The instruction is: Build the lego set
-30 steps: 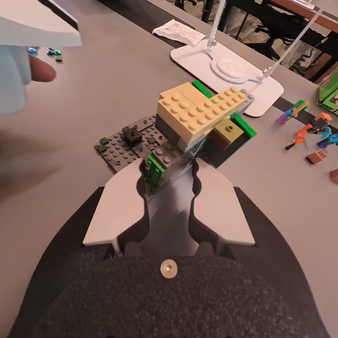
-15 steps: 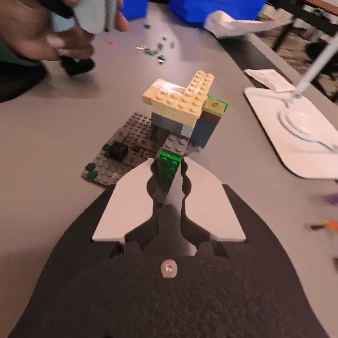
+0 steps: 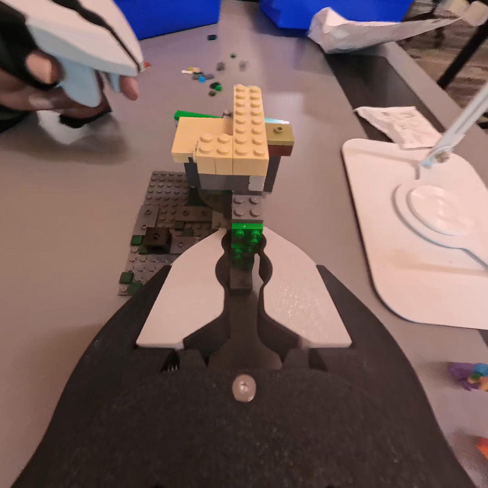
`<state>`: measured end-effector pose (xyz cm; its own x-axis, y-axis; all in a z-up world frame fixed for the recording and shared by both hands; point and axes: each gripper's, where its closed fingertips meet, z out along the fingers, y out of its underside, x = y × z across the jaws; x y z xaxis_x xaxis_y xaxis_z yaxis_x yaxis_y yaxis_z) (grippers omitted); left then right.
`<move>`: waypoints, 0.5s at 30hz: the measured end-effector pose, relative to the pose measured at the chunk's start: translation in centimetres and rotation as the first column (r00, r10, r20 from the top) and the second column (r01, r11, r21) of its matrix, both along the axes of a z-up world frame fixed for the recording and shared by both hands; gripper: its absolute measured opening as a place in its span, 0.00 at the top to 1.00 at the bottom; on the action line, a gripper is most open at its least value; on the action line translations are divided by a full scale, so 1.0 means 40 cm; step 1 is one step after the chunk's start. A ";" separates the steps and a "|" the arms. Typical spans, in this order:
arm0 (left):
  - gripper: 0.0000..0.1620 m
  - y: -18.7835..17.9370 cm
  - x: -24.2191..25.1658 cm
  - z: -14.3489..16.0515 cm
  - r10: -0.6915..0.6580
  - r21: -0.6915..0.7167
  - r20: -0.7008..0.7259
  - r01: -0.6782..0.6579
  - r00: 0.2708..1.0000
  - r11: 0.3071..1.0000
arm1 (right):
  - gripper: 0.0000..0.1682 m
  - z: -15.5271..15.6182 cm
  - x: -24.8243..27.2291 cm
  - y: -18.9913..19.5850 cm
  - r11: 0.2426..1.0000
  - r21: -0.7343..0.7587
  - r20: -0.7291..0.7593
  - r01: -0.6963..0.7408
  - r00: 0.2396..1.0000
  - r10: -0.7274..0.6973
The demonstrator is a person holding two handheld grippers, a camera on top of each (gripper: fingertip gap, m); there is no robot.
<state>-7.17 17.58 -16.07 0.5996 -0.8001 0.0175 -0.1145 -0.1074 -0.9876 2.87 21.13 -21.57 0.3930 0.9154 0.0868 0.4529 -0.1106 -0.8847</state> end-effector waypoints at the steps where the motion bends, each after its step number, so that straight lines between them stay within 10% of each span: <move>1: 1.00 0.004 0.001 -0.002 -0.001 -0.006 0.003 0.001 1.000 1.000 | 0.89 -0.001 -0.006 0.017 1.000 0.000 0.002 0.024 1.000 -0.024; 15: 1.00 0.012 -0.021 0.012 0.027 -0.001 0.023 -0.027 0.999 1.000 | 0.89 -0.007 -0.062 0.060 0.967 -0.005 0.017 0.256 0.967 -0.256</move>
<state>-8.01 18.05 -15.58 0.6207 -0.7834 0.0323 -0.0886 -0.1110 -0.9899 0.37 23.54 -21.84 0.6130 0.7851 0.0888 0.4229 -0.2311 -0.8762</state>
